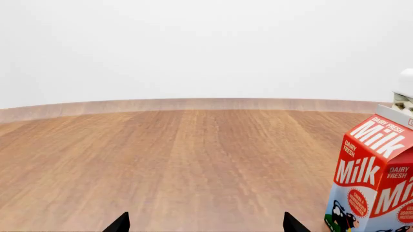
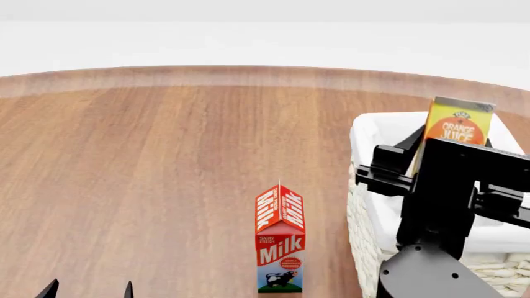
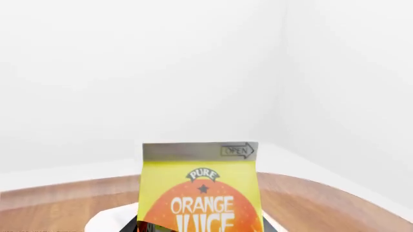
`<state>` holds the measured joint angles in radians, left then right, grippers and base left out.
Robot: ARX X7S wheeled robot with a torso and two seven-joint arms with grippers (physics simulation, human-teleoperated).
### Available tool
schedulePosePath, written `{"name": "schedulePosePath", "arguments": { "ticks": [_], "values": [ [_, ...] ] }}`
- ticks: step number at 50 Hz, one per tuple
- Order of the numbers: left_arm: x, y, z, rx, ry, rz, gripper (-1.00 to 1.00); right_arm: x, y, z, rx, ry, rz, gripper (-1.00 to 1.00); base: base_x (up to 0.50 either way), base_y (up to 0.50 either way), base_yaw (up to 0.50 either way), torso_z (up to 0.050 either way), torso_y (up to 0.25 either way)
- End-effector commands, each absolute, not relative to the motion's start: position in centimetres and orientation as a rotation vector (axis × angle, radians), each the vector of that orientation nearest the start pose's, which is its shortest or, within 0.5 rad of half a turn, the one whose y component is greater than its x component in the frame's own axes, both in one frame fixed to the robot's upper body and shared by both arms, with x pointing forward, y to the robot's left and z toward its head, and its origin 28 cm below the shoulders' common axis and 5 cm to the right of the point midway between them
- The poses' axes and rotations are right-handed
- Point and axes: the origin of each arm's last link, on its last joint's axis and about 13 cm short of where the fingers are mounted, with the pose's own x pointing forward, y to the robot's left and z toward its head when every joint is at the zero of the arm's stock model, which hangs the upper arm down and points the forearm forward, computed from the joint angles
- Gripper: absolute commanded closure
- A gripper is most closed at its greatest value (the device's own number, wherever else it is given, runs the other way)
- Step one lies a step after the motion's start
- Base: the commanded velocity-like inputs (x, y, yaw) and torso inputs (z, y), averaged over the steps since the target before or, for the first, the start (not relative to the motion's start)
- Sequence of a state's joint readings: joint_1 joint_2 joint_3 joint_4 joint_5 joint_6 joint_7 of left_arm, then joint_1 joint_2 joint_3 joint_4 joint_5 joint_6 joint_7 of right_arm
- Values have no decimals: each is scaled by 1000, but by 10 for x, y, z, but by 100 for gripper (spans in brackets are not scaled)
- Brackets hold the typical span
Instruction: Pick up the orange juice, and put it in the basket.
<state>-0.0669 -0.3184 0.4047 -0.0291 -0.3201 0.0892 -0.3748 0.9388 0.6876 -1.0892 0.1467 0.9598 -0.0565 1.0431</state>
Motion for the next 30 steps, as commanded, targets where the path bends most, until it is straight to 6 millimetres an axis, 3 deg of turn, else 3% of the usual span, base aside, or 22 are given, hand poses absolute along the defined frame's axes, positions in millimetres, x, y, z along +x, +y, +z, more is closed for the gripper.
{"name": "schedulePosePath", "arguments": {
  "ticks": [1,30],
  "values": [
    [211,205,13,0,0,0,-100,334,-136,142,-89,-138,-430,100,0,0,0,10,0],
    [211,205,13,0,0,0,-100,354,-140,126,-100,-110,-456,100,0,0,0,0,1]
  ]
}}
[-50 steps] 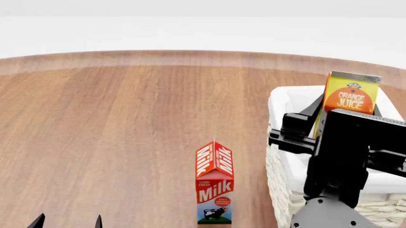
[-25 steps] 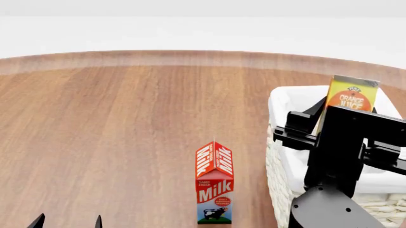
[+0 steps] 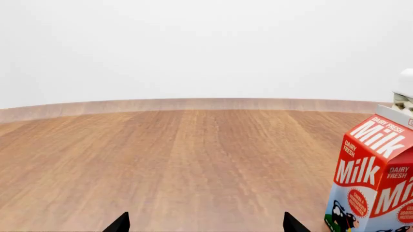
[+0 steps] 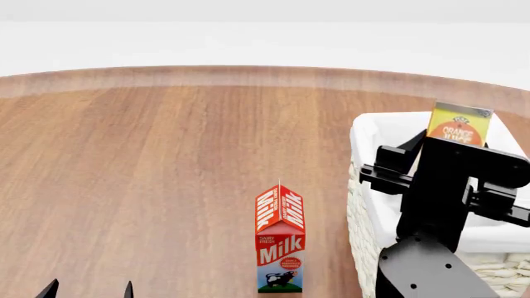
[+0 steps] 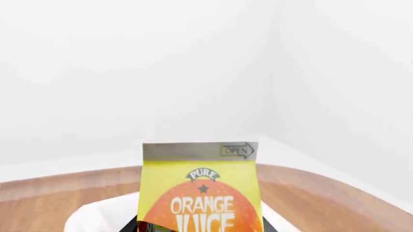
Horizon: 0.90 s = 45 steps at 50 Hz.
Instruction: Pick up the orange juice, and put it in the basket.
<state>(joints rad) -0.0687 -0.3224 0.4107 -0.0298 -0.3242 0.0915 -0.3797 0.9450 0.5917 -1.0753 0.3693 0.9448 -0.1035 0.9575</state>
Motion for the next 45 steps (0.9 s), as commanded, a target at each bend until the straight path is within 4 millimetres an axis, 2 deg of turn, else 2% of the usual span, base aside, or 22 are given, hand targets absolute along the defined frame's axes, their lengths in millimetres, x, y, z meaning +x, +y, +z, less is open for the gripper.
{"name": "schedulePosePath", "arguments": {
  "ticks": [1,17,23,45],
  "values": [
    [211,205,13,0,0,0,-100,354,-140,124,-100,-107,-457,100,0,0,0,0,0],
    [211,205,13,0,0,0,-100,362,-141,116,-94,-99,-453,100,0,0,0,1,1],
    [211,205,13,0,0,0,-100,374,-144,114,-87,-93,-454,100,0,0,0,0,0],
    [211,205,13,0,0,0,-100,382,-145,109,-105,-89,-461,100,0,0,0,0,1]
  ]
}}
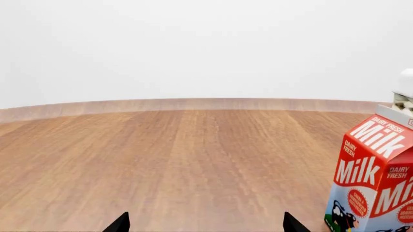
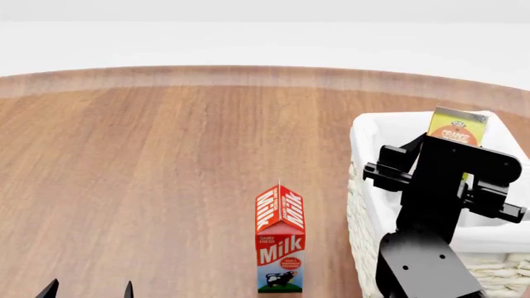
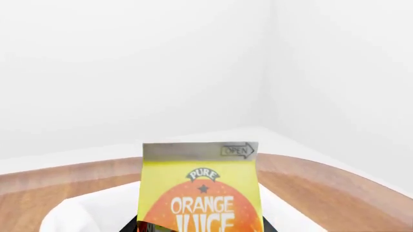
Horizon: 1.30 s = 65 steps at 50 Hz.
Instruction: Pick up the orange juice, and put it in the basket.
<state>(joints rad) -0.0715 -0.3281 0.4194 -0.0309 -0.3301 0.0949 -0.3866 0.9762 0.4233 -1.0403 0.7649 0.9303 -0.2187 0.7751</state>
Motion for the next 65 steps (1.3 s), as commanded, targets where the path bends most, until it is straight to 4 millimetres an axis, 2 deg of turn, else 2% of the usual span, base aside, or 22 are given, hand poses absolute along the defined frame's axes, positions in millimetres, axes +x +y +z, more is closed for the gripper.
{"name": "schedulePosePath", "arguments": {
  "ticks": [1,9,32,39,40,56,65],
  "values": [
    [211,205,13,0,0,0,-100,382,-145,108,-105,-89,-462,100,0,0,0,0,0],
    [211,205,13,0,0,0,-100,386,-146,108,-114,-97,-467,100,0,0,0,1,1],
    [211,205,13,0,0,0,-100,391,-151,88,-141,-112,-490,100,0,0,0,0,1],
    [211,205,13,0,0,0,-100,392,-154,90,-135,-114,-501,100,0,0,0,0,1],
    [211,205,13,0,0,0,-100,392,-154,91,-116,-101,-502,-100,0,0,0,0,0],
    [211,205,13,0,0,0,-100,389,-148,90,-133,-109,-473,-100,0,0,0,0,0],
    [211,205,13,0,0,0,-100,374,-144,106,-110,-155,-449,-100,0,0,0,0,0]
  ]
}}
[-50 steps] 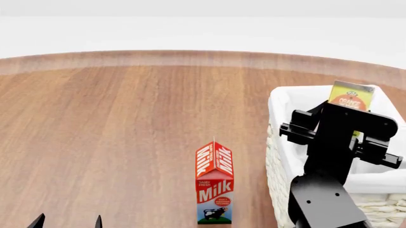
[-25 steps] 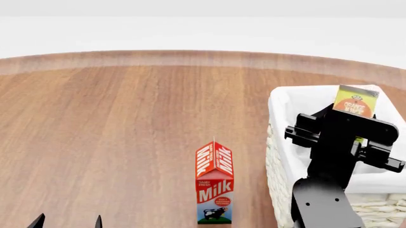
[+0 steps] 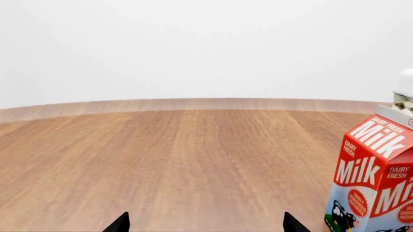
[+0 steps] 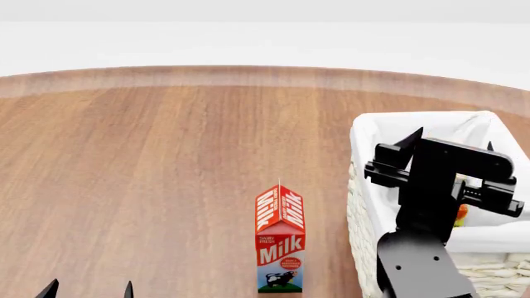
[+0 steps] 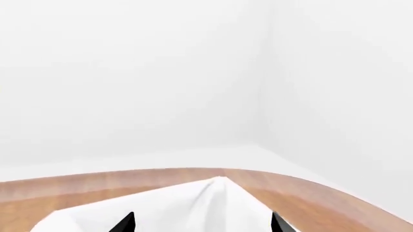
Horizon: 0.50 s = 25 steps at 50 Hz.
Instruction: Pick up the orange juice, and put it in the basket.
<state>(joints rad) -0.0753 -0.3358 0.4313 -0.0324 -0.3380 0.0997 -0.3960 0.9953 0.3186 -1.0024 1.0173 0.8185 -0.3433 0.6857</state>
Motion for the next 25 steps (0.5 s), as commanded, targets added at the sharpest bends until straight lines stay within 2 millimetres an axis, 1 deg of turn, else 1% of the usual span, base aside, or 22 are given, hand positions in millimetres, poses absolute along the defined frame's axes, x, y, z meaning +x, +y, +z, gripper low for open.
{"name": "schedulePosePath", "arguments": {
  "ticks": [1,5,6,7,16,23,25],
  "values": [
    [211,205,13,0,0,0,-100,370,-144,110,-105,-169,-445,-100,0,0,0,0,0],
    [211,205,13,0,0,0,-100,367,-144,113,-104,-174,-443,-100,0,0,0,0,0],
    [211,205,13,0,0,0,-100,359,-143,120,-97,-200,-434,-100,0,0,0,0,0],
    [211,205,13,0,0,0,-100,355,-143,123,-98,-211,-429,-100,0,0,0,0,0],
    [211,205,13,0,0,0,-100,345,-140,133,-95,-252,-406,-100,0,0,0,1,0],
    [211,205,13,0,0,0,-100,333,-134,146,-101,-307,-358,-100,0,0,0,0,0],
    [211,205,13,0,0,0,-100,333,-134,146,-101,-307,-358,-100,0,0,0,0,0]
  ]
}}
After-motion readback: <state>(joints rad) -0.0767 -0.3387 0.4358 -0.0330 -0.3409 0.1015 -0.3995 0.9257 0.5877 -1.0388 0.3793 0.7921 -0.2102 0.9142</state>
